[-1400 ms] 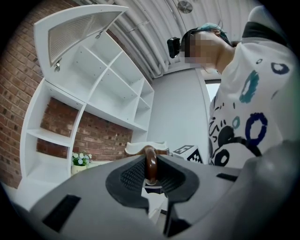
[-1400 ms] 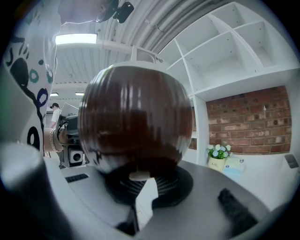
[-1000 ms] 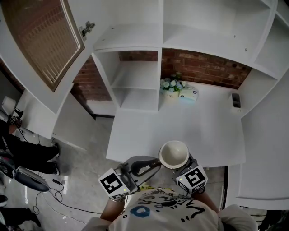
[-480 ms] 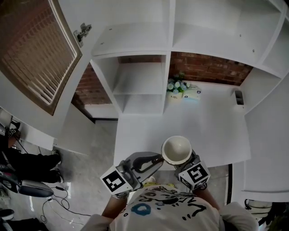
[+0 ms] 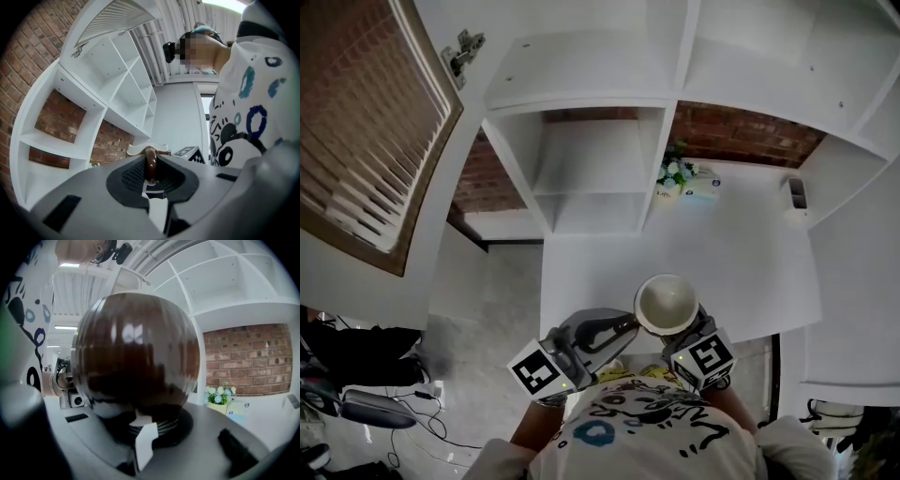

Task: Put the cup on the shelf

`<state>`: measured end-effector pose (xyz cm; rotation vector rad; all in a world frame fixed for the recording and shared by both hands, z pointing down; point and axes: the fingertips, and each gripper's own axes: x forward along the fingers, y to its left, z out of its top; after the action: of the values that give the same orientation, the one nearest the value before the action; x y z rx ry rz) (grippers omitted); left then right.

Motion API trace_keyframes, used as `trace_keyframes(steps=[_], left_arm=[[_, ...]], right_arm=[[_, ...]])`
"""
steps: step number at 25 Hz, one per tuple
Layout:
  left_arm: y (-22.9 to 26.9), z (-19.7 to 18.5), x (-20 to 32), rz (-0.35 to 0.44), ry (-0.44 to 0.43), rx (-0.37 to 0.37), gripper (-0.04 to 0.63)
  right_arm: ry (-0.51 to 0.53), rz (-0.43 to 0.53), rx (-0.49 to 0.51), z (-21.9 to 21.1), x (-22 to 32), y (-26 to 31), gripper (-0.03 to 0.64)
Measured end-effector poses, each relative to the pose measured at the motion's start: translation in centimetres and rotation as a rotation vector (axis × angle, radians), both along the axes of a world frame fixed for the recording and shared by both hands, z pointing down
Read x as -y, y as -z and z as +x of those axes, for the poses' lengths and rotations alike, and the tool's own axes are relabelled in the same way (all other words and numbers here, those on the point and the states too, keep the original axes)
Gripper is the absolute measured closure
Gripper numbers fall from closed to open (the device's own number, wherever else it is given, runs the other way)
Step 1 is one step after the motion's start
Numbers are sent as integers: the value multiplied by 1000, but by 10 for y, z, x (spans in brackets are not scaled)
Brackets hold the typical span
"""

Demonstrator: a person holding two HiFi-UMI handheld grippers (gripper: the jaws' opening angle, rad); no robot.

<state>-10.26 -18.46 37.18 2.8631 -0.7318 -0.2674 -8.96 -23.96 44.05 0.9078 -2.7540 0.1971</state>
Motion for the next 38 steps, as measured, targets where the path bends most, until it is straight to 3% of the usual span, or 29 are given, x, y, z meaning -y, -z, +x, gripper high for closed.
trace_keyframes(steps=[11, 24, 38], left_arm=[[-13, -19, 24, -26, 41, -41, 535], [-35, -31, 74, -15, 202, 44, 535], [-70, -36, 118, -84, 297, -2, 535]], right_arm=[[15, -50, -11, -10, 16, -14, 589], [89, -81, -57, -14, 64, -43, 589], [124, -140, -146, -12, 106, -79, 589]])
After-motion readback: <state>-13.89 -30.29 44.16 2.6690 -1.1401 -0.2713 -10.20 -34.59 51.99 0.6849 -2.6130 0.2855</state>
